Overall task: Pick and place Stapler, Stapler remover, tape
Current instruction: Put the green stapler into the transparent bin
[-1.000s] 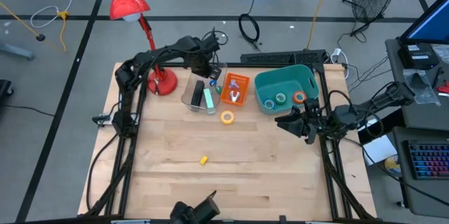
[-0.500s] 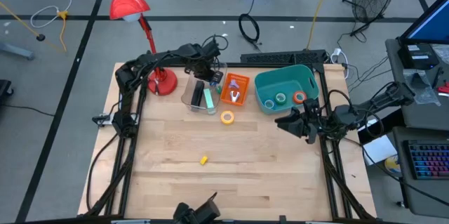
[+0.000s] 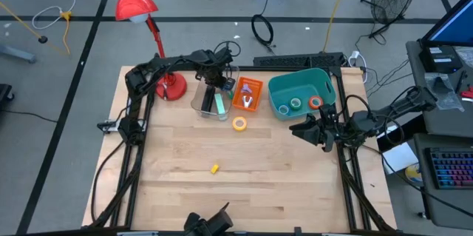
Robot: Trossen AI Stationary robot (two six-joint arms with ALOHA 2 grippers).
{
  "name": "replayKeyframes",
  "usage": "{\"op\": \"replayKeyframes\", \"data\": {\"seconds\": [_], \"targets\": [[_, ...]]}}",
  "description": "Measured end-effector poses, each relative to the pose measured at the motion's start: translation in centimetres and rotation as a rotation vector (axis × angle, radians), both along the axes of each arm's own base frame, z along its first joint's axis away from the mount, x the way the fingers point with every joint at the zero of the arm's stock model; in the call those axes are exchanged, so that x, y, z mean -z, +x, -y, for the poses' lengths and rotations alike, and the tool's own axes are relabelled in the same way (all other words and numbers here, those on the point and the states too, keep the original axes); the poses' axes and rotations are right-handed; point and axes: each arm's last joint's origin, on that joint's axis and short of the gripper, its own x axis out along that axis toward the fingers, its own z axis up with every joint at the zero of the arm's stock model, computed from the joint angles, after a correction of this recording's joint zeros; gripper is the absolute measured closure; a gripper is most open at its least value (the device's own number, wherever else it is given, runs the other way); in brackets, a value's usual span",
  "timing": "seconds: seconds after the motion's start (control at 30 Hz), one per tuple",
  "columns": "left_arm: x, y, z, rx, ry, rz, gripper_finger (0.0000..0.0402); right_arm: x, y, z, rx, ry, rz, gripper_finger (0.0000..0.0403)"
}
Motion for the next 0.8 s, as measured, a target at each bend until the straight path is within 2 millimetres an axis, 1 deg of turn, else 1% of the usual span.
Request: {"op": "replayKeyframes", "data": {"seconds": [0.23, 0.57, 0.8], "targets": [[0.92, 0.11, -0.11, 0.008, 0.013, -0.037, 0.0316, 0.01, 0.00, 0.00, 0.000, 0.000, 0.000, 0.0245], [0.99, -0.01, -0.21, 0.029, 0.031, -0.058, 0.0316, 0.01, 0.00, 0.00, 0.000, 0.000, 0.000, 0.0245], [0.97, 0.13, -0.11, 0.069, -0.007, -0.018, 0.0316, 0.01, 0.00, 0.00, 0.001, 0.000, 0.000, 0.0245]]}}
